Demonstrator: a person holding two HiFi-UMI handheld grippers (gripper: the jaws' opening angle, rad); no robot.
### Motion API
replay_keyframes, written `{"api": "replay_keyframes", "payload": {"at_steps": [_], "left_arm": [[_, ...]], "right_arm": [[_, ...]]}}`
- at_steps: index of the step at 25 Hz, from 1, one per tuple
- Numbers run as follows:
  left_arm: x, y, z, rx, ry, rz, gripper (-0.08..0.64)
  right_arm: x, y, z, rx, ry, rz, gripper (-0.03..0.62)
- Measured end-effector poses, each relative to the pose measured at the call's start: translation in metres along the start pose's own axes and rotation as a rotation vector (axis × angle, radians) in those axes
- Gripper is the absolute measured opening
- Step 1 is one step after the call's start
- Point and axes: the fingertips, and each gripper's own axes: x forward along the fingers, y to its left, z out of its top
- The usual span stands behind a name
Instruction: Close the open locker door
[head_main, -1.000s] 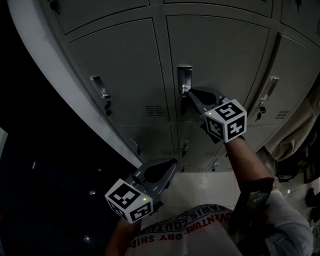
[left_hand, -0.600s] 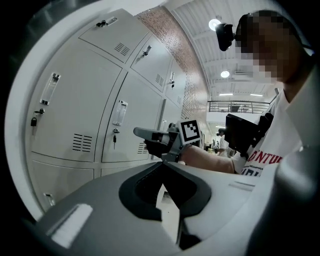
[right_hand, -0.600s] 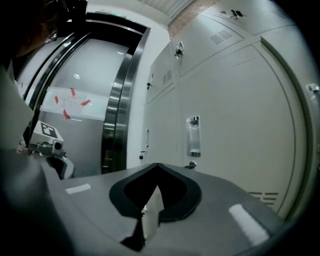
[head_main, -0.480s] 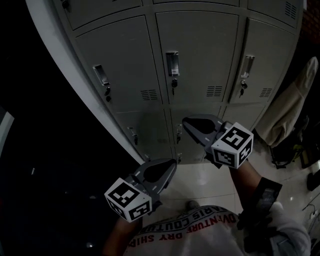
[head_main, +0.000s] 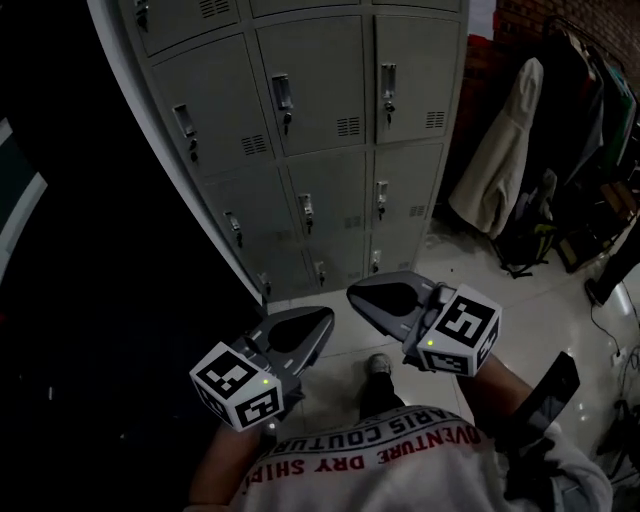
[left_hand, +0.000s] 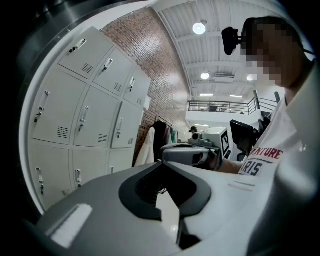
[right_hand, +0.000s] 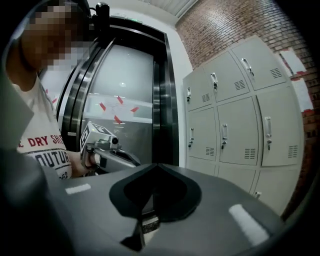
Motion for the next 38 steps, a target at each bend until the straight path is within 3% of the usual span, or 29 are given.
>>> {"api": "replay_keyframes", "payload": {"at_steps": [6,14,38], "left_arm": [[-0.024,-0.077,0.000,0.048,-0.007,-0.063,0.005],[-0.030,-0.119,-0.001,0.075,-0.015,-0.081,0.005],[-0.033,-0.123,-0.004,0.087,0.016,-0.058,0.005]], "right_arm": [[-0.054,0.062,0.001,0.045,-0.014,-0.052,0.000],[-0.088,0.094,0.003,0.056,-0.019,-0.054,0.000],[-0.085,0.103,-0.002,0.087,-0.018,-0.028,0.000]]}}
